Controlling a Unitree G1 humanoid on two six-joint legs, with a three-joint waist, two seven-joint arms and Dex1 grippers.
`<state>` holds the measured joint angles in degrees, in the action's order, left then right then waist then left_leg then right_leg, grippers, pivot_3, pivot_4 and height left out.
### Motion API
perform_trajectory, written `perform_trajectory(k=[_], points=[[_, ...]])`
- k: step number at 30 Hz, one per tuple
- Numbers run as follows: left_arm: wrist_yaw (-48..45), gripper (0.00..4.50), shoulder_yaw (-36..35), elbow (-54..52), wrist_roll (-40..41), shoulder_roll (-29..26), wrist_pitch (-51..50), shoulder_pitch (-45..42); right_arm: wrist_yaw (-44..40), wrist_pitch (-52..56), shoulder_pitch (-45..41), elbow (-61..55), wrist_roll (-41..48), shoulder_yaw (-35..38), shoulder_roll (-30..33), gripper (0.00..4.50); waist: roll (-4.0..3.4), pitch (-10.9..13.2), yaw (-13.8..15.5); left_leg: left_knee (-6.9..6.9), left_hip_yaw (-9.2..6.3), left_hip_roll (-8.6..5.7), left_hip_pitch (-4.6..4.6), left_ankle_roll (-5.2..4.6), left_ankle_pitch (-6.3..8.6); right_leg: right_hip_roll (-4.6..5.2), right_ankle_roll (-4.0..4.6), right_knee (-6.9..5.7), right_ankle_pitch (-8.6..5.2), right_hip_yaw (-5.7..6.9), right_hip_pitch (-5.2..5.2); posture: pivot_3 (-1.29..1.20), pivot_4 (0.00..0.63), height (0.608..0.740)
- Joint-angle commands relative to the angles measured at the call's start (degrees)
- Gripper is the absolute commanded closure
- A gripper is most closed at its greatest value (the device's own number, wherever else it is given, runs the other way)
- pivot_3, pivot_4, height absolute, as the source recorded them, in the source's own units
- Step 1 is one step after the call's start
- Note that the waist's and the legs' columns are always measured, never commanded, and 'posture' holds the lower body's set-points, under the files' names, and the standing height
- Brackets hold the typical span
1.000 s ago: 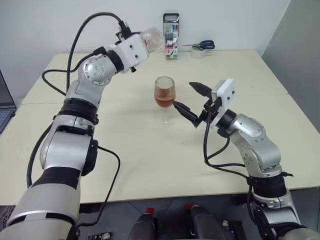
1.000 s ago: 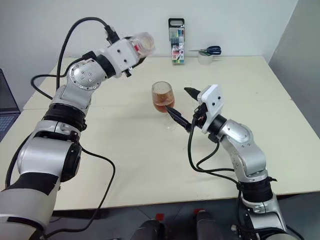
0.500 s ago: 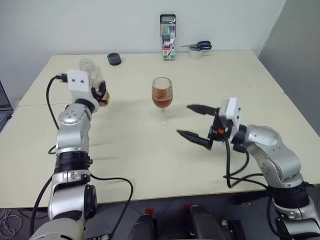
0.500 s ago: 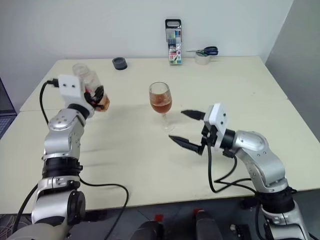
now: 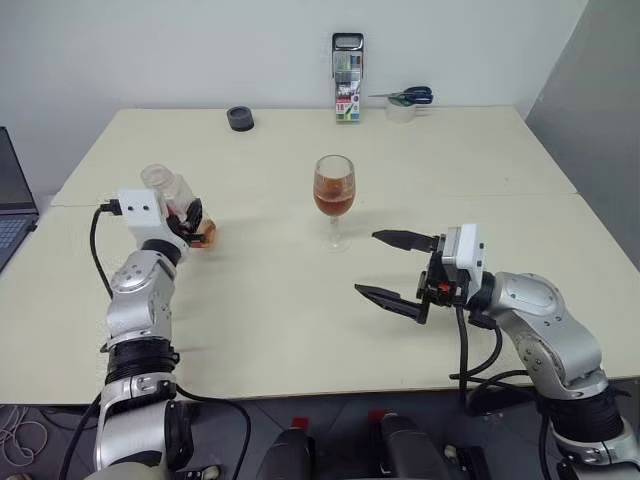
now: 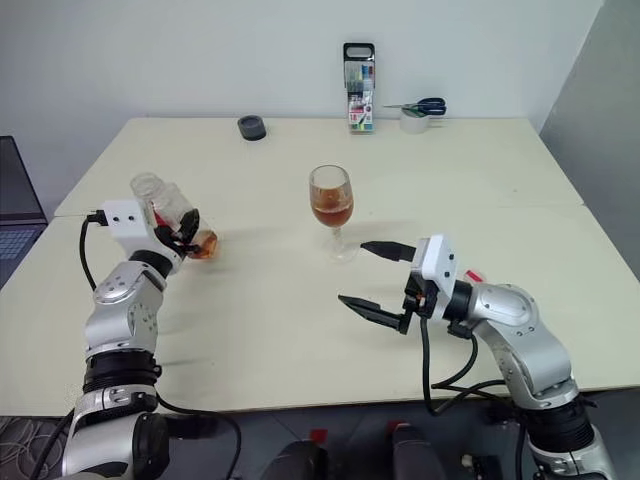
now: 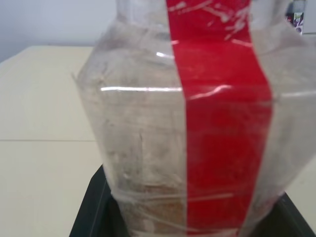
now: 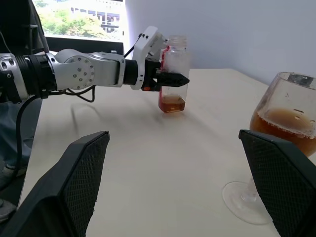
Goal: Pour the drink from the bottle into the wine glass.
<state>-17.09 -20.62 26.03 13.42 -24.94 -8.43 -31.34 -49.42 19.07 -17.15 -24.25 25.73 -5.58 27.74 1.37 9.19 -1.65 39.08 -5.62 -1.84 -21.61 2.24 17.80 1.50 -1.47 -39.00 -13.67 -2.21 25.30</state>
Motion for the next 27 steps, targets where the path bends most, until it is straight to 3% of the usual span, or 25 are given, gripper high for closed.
perform_trajectory(k=[1, 6, 14, 20, 24, 27], points=[[-0.18, 2.77, -0.05, 0.84, 0.46, -0.26, 2.41, -1.59, 1.58, -0.67, 0.24, -1.86, -0.26, 0.46, -0.35, 0.00, 0.00, 0.00, 0.00, 0.00, 0.00, 0.00, 0.00, 0.00, 0.00, 0.00, 0.00, 0.00, 0.00, 0.00, 0.00, 0.00, 0.150, 0.740], [-0.01, 2.77, 0.50, 3.14, 0.30, -0.28, 2.49, -2.75, 3.16, 0.01, -0.05, -1.93, -0.16, 0.09, -0.55, 0.00, 0.02, -0.01, 0.00, 0.00, -0.01, 0.00, 0.01, 0.00, 0.00, 0.00, 0.00, 0.00, 0.00, 0.01, -0.02, 0.00, 0.150, 0.740], [0.59, 0.12, 0.45, 0.72, 0.51, -0.70, 0.73, -1.53, 4.03, 0.43, -0.21, -1.37, -0.25, -0.21, -0.66, 0.00, 0.02, -0.01, -0.01, -0.01, 0.00, 0.00, 0.03, -0.01, 0.00, 0.00, 0.00, 0.00, 0.00, 0.00, -0.02, 0.00, 0.150, 0.740], [2.21, 0.02, -0.31, -8.05, 0.53, -0.83, -3.89, 6.03, 8.24, 3.99, 5.65, -3.16, 0.12, 2.08, 0.09, 0.00, 0.02, -0.02, -0.01, -0.04, 0.01, 0.03, 0.05, -0.01, 0.01, 0.00, 0.00, 0.00, 0.00, -0.02, -0.02, 0.00, 0.150, 0.740], [3.40, 0.02, -1.71, -23.15, 3.43, 0.70, -11.06, 17.46, 17.33, 5.80, 14.93, -3.48, -9.34, 2.13, 1.91, 0.00, 0.02, -0.04, 0.04, -0.06, 0.01, 0.04, 0.03, -0.01, 0.01, 0.05, 0.00, 0.03, 0.00, -0.13, -0.02, 0.00, 0.150, 0.740], [5.31, 0.02, -1.59, -35.46, 5.16, 1.99, -17.73, 25.99, 27.18, 11.19, 16.55, -4.94, -11.35, 4.21, -2.74, 0.00, 0.02, -0.04, -0.03, -0.07, 0.03, 0.09, 0.07, -0.01, 0.02, 0.06, 0.00, 0.00, 0.00, -0.22, -0.03, 0.00, 0.150, 0.740]])
